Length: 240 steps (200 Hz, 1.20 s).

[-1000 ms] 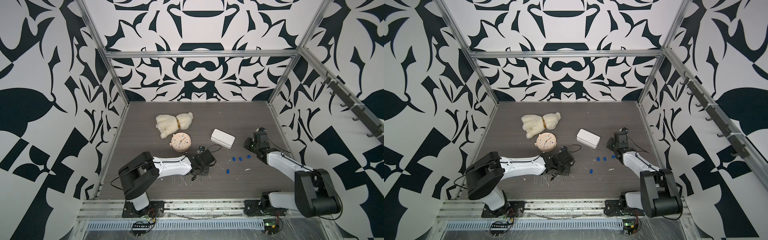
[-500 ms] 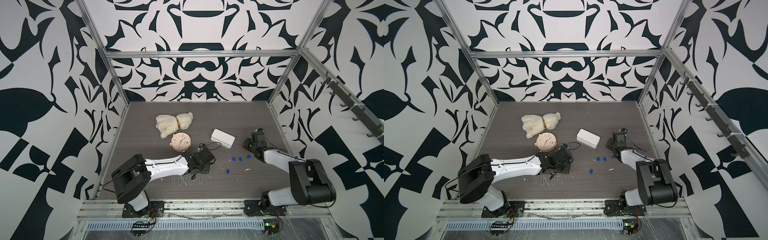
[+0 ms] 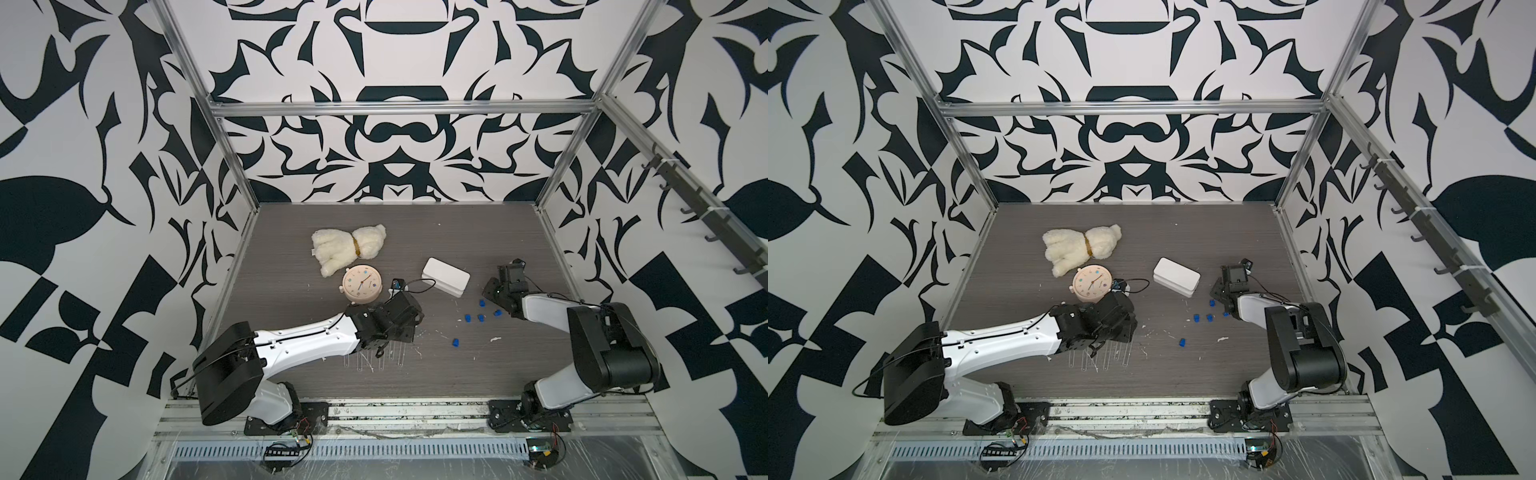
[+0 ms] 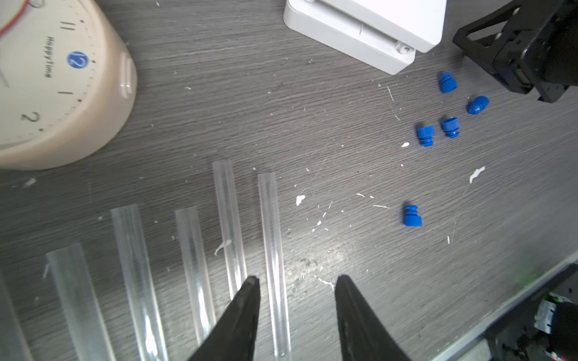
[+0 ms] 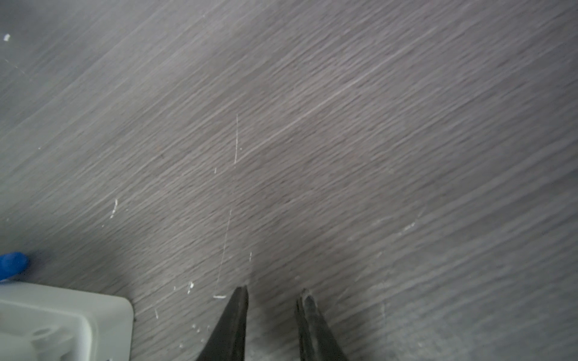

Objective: Remove stoppers from test tubes
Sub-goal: Place the stopper at the center of the board, then reset both arms

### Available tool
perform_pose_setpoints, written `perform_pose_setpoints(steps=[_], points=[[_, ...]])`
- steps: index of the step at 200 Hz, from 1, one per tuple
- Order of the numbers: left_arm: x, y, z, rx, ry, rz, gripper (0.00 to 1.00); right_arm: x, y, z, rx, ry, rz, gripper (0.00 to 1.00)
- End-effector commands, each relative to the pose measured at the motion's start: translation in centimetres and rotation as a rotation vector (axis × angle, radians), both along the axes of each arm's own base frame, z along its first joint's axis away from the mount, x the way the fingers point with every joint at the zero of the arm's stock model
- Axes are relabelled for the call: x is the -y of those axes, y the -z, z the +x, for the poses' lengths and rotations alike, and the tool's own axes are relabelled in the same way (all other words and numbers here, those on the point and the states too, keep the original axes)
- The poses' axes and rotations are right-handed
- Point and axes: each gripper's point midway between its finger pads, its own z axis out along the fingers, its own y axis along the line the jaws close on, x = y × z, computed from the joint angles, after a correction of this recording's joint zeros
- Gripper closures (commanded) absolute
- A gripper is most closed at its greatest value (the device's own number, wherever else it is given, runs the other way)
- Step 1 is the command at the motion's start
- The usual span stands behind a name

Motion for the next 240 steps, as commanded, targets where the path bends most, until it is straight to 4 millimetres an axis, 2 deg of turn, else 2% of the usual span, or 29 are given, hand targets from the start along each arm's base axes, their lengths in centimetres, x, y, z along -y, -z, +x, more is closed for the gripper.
perform_pose_setpoints(steps=[1,21,41,51,54,61,82,90,108,133,150,163,180,199,212,226,240], points=[[-1.6,-0.9,0.4,0.047,-0.015,0.037,0.55,0.0,-2.9,1.3,0.064,0.017,0.007,0.67],[-2.8,-2.0,1.3,0.091,-0.044,0.051,0.55,-0.3,-5.8,1.7,0.099,-0.016,0.001,0.63],[-5.0,-3.4,3.3,0.143,-0.113,0.066,0.54,-0.8,-9.5,1.7,0.161,-0.085,-0.019,0.61],[-6.7,-3.9,4.6,0.170,-0.163,0.089,0.54,-1.0,-11.3,1.5,0.201,-0.130,-0.041,0.61],[-7.4,-5.1,5.0,0.194,-0.183,0.069,0.54,-1.0,-11.8,1.3,0.211,-0.141,-0.051,0.61],[-8.7,-5.9,6.0,0.223,-0.218,0.074,0.54,-0.8,-12.7,0.9,0.233,-0.153,-0.078,0.61],[-13.2,-8.7,9.0,0.323,-0.336,0.077,0.54,0.7,-14.4,-0.7,0.276,-0.143,-0.184,0.60],[-15.3,-9.7,10.0,0.358,-0.394,0.072,0.53,1.9,-14.8,-1.4,0.292,-0.104,-0.244,0.60],[-20.3,-10.9,12.1,0.423,-0.533,0.073,0.51,3.5,-14.5,-2.7,0.336,-0.065,-0.342,0.60],[-27.5,-10.7,13.3,0.457,-0.736,0.091,0.48,5.0,-14.0,-3.8,0.418,-0.027,-0.453,0.58],[-31.6,-9.7,13.1,0.495,-0.854,0.098,0.45,5.6,-12.8,-3.7,0.434,-0.006,-0.501,0.40],[-34.4,-8.6,12.5,0.529,-0.932,0.106,0.45,5.9,-11.4,-3.2,0.406,-0.007,-0.533,0.36],[-36.8,-7.3,11.8,0.576,-1.001,0.109,0.43,5.9,-9.7,-2.2,0.404,-0.005,-0.538,0.35],[-39.0,-5.4,11.3,0.605,-1.054,0.115,0.40,5.6,-9.3,-0.9,0.476,0.012,-0.520,0.34],[-39.9,-4.5,11.2,0.640,-1.065,0.119,0.38,4.9,-8.9,0.4,0.468,-0.046,-0.529,0.34],[-40.2,-3.6,11.8,0.690,-1.047,0.121,0.37,5.1,-7.8,1.3,0.471,-0.046,-0.522,0.33],[-40.2,-2.3,12.6,0.687,-1.022,0.131,0.37,3.5,-6.1,1.9,0.460,-0.158,-0.502,0.35]])
